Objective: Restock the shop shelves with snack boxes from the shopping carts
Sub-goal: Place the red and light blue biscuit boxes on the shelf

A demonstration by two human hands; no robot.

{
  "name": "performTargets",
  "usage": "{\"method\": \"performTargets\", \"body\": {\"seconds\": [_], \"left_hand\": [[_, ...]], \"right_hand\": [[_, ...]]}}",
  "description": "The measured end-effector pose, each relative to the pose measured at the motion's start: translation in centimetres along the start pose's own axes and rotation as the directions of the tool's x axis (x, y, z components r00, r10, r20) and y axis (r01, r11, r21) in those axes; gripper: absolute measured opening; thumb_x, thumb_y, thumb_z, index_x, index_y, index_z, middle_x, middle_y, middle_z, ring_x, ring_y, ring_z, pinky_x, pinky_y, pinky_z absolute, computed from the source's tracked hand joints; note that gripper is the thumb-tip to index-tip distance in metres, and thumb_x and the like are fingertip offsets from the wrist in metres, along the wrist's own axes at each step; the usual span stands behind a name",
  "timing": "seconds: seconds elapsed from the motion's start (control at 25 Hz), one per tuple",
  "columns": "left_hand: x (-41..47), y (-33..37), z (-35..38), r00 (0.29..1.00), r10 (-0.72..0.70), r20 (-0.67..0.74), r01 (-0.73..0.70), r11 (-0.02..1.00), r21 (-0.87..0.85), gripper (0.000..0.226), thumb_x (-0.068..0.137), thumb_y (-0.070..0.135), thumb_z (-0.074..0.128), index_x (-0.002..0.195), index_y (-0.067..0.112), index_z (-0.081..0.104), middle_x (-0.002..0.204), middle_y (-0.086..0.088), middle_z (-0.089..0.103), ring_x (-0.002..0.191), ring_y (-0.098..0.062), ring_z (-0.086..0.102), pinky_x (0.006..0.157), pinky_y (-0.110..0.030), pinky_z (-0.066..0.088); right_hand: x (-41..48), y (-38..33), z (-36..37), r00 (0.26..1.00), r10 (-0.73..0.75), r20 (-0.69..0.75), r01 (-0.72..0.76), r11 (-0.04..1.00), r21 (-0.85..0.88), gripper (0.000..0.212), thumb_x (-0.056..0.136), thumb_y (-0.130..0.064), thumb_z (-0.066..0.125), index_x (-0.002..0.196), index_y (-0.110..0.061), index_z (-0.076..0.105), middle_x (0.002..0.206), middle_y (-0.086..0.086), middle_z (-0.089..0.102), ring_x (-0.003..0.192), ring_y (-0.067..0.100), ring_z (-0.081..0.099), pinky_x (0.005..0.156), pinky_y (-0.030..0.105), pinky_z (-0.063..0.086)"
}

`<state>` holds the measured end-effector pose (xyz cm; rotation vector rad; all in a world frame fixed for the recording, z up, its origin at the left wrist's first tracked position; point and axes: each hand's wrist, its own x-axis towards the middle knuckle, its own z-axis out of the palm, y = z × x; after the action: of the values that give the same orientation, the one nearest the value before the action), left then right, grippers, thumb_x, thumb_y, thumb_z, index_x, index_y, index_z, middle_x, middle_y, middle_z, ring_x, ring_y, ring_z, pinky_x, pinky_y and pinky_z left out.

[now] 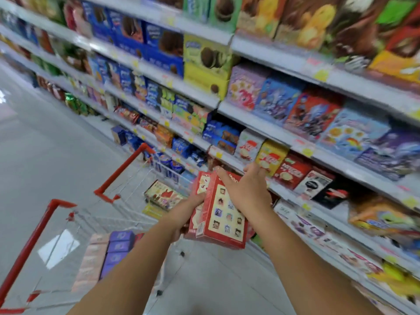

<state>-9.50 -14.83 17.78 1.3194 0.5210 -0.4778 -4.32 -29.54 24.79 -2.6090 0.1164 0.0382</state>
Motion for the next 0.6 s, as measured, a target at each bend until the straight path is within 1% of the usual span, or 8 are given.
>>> {"method": "performTargets", "body": {"seconds": [0.08,0.2,0.28,0.36,0.44,0.48,0.52,0.6], "left_hand": [[-0.4,0.1,4.9,0.999,-0.027,0.017,0.027,1.000,0.014,0.046,0.091,0.051,0.060,0.111,0.011,0.071,0.094,-0.013,0.077,0.084,-0.030,0.075,0.071,-0.036,0.060],[-0.8,-0.6,13.1,0.997,-0.039,0.063,0.040,0.999,-0.016,0.048,0.090,0.050,0.062,0.114,0.009,0.070,0.097,-0.016,0.076,0.084,-0.032,0.075,0.064,-0.034,0.059],[-1.2,-1.0,18.9,0.997,-0.029,0.077,0.032,0.999,-0.035,0.050,0.089,0.048,0.064,0.115,0.007,0.069,0.095,-0.016,0.076,0.079,-0.030,0.075,0.062,-0.033,0.059],[-1.9,-1.1,24.7,0.996,0.015,0.093,-0.012,0.999,-0.036,0.047,0.089,0.047,0.065,0.113,0.007,0.068,0.089,-0.014,0.077,0.070,-0.025,0.075,0.055,-0.029,0.057],[-2.1,-1.3,29.7,0.995,0.051,0.088,-0.050,0.999,-0.013,0.050,0.085,0.049,0.068,0.114,0.008,0.067,0.089,-0.013,0.077,0.072,-0.025,0.076,0.057,-0.029,0.058],[-2.2,-1.3,32.0,0.994,0.061,0.089,-0.061,0.998,-0.003,0.055,0.082,0.051,0.071,0.116,0.008,0.067,0.091,-0.013,0.077,0.076,-0.028,0.076,0.063,-0.032,0.059],[-2.0,-1.2,33.7,0.994,0.069,0.090,-0.070,0.998,0.006,0.063,0.076,0.055,0.075,0.116,0.008,0.067,0.093,-0.012,0.077,0.079,-0.029,0.075,0.069,-0.035,0.059],[-2.1,-0.5,37.0,0.989,0.078,0.126,-0.083,0.996,0.038,0.077,0.062,0.068,0.078,0.113,0.011,0.069,0.095,-0.006,0.075,0.081,-0.026,0.073,0.077,-0.038,0.056]], "right_hand": [[-0.6,4.1,-2.1,0.997,0.044,-0.070,-0.042,0.998,0.038,0.076,0.079,-0.079,0.043,0.122,-0.017,0.037,0.128,0.006,0.033,0.109,0.026,0.050,0.071,0.035,0.045],[-1.2,10.9,-6.2,0.985,0.112,-0.128,-0.098,0.989,0.110,0.074,0.082,-0.076,0.044,0.124,-0.016,0.043,0.130,0.007,0.028,0.109,0.028,0.052,0.081,0.040,0.051],[-1.9,15.3,-9.6,0.980,0.176,-0.098,-0.142,0.948,0.286,0.076,0.074,-0.081,0.048,0.116,-0.018,0.044,0.124,0.002,0.026,0.102,0.025,0.057,0.078,0.036,0.051],[-2.9,19.5,-13.2,0.978,0.210,-0.012,-0.191,0.911,0.365,0.087,0.066,-0.082,0.059,0.128,-0.024,0.039,0.127,-0.002,0.022,0.115,0.022,0.052,0.085,0.034,0.047],[-3.5,23.4,-16.6,0.970,0.234,0.064,-0.241,0.899,0.365,0.099,0.061,-0.070,0.074,0.141,-0.031,0.030,0.135,-0.002,0.022,0.128,0.021,0.039,0.099,0.038,0.044],[-3.5,25.3,-18.5,0.962,0.254,0.099,-0.271,0.862,0.428,0.100,0.060,-0.061,0.081,0.142,-0.035,0.030,0.137,-0.001,0.026,0.127,0.021,0.040,0.101,0.040,0.045],[-3.5,27.0,-20.3,0.956,0.261,0.133,-0.291,0.790,0.540,0.096,0.060,-0.049,0.086,0.140,-0.036,0.033,0.135,0.001,0.036,0.121,0.021,0.049,0.097,0.041,0.050],[-3.2,30.5,-23.9,0.950,0.219,0.221,-0.306,0.533,0.789,0.075,0.069,-0.026,0.084,0.133,-0.028,0.045,0.118,0.005,0.062,0.095,0.022,0.068,0.077,0.037,0.057]]}}
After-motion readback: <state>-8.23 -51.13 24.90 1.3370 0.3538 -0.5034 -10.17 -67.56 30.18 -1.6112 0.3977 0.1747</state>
